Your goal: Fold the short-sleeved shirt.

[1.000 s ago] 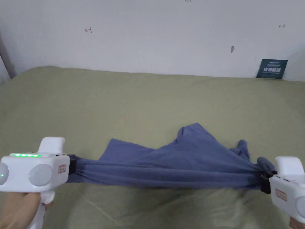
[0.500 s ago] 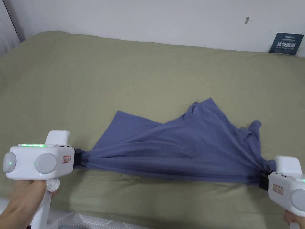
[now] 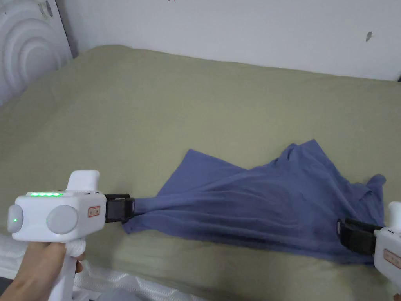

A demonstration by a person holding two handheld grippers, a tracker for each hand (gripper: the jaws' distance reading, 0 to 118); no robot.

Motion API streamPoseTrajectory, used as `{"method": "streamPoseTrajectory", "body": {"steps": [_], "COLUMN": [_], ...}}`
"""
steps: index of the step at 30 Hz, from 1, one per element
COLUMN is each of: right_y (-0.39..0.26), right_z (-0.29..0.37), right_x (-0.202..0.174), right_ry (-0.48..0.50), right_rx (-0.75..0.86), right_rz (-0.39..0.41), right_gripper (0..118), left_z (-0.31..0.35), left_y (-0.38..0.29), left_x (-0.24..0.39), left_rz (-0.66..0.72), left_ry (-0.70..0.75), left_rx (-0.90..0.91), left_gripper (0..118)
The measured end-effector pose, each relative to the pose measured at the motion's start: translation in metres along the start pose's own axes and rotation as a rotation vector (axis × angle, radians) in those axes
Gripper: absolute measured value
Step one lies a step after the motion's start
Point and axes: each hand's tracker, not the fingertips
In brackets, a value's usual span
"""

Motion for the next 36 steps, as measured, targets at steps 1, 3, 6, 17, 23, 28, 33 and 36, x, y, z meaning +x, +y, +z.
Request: {"method": "streamPoseTrajectory", "body": {"steps": [1, 3, 6, 17, 23, 28, 33, 36], "right_y": [-0.002, -0.001, -0.007, -0.016, -0.015, -0.016, -0.001, 0.023], "right_z": [0.002, 0.003, -0.002, -0.01, -0.015, -0.023, -0.045, -0.063], "right_x": [-0.01, -0.032, -0.053, -0.07, -0.063, -0.054, -0.042, -0.032], "right_ry": [0.025, 0.042, 0.09, 0.134, 0.119, 0.111, 0.094, 0.077], "right_rx": [0.018, 0.032, 0.032, -0.015, -0.032, -0.048, -0.055, -0.046], "right_rz": [0.003, 0.024, 0.026, 0.028, 0.045, 0.049, 0.042, 0.068], "right_gripper": [92, 23, 0, 0, 0, 0, 0, 0], "left_z": [0.004, 0.005, -0.002, -0.06, -0.108, -0.103, -0.096, -0.094], "left_y": [-0.003, -0.006, -0.003, 0.058, 0.054, 0.04, 0.048, 0.05], "left_x": [-0.004, -0.007, -0.014, 0.0, 0.013, 0.029, 0.022, 0.02], "left_rz": [0.007, 0.03, 0.058, -0.001, -0.121, -0.215, -0.195, -0.185], "left_ry": [-0.001, 0.001, -0.026, -0.075, -0.004, 0.023, 0.009, -0.005], "left_rx": [0.0, -0.002, -0.036, -0.12, -0.255, -0.288, -0.288, -0.29], "left_gripper": [97, 7, 0, 66, 113, 69, 2, 2]}}
